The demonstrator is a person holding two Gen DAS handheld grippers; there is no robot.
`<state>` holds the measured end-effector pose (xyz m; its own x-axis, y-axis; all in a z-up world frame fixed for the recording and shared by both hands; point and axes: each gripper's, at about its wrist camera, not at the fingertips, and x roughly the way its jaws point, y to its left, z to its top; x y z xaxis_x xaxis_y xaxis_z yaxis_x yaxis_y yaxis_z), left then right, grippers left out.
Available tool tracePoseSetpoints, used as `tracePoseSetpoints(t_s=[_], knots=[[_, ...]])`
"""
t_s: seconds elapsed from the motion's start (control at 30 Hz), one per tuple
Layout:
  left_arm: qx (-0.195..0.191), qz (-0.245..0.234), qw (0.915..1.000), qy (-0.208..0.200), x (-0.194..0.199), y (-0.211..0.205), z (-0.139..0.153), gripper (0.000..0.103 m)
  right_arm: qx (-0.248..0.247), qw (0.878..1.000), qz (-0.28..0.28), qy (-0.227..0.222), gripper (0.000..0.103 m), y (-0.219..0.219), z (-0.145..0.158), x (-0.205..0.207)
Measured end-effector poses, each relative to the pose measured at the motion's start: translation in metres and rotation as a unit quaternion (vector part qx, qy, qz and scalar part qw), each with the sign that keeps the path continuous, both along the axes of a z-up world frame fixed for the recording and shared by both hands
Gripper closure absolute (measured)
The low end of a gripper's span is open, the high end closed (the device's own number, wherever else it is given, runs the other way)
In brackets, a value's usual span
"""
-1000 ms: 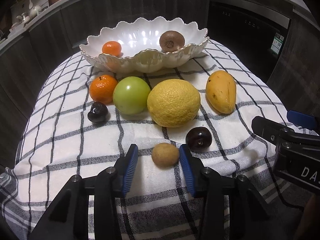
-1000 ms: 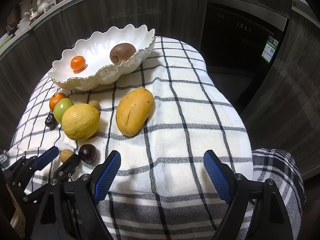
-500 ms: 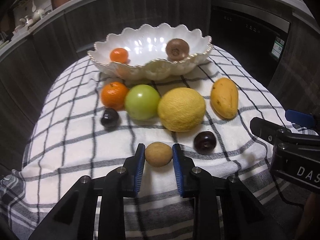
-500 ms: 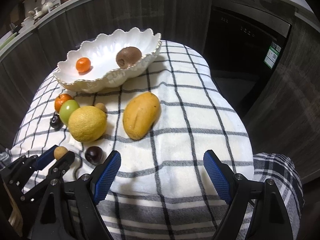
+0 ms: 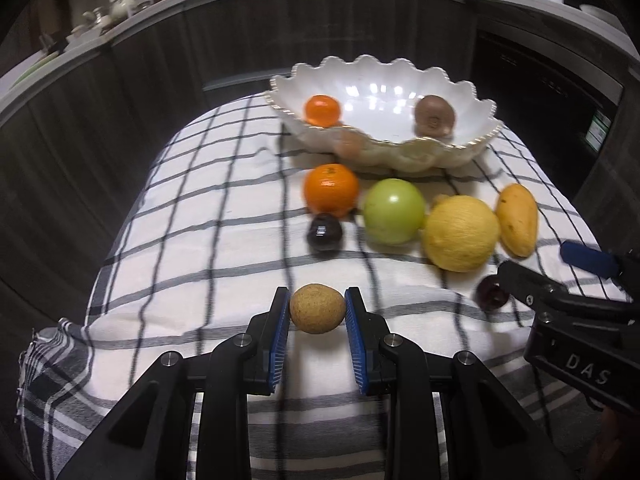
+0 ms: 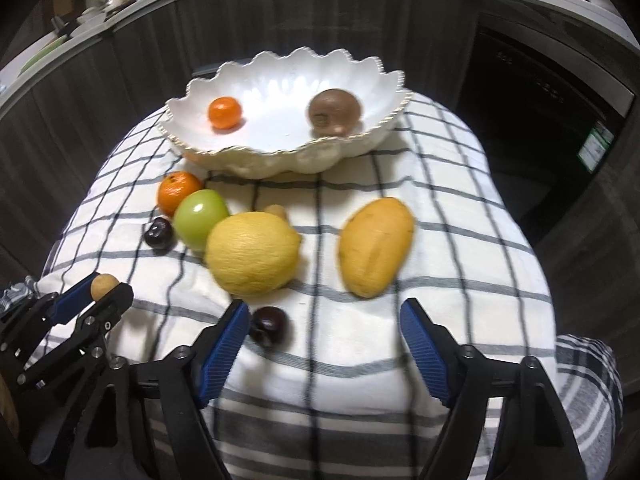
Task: Organize fruits
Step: 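Carry the longan with the left gripper while the right gripper carries the plum into the bowl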
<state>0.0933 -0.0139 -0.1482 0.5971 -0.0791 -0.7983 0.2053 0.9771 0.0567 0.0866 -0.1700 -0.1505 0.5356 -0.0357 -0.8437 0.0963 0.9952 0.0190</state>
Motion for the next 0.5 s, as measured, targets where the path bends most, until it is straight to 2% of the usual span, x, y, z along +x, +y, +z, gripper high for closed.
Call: tracePoseSetpoints(t_s=[0.1, 0.23, 0.37, 0.47, 0.5], knots=[[-0.005, 0.011, 0.9999, 0.001, 0.004, 0.009, 0.0, 0.075, 0.008, 1.0, 0.006, 0.011, 0.041, 0.008, -0.006, 0.005], [-0.013, 0.019, 0.9997, 0.003, 0.006, 0.016, -0.002, 0.075, 0.004, 1.0, 0.011, 0.017, 0.044, 0.015, -0.012, 0.007], [-0.017, 0.021, 0.9996, 0.005, 0.007, 0.018, -0.002, 0.075, 0.009, 0.999, 0.012, 0.029, 0.056, 0.017, -0.018, 0.008], [-0.018, 0.022, 0.9996, 0.005, 0.007, 0.019, -0.002, 0.075, 0.015, 0.999, 0.012, 0.038, 0.058, 0.017, -0.025, 0.008], [-0.018, 0.022, 0.9996, 0.005, 0.007, 0.019, -0.002, 0.075, 0.017, 0.999, 0.013, 0.04, 0.063, 0.017, -0.027, 0.008]])
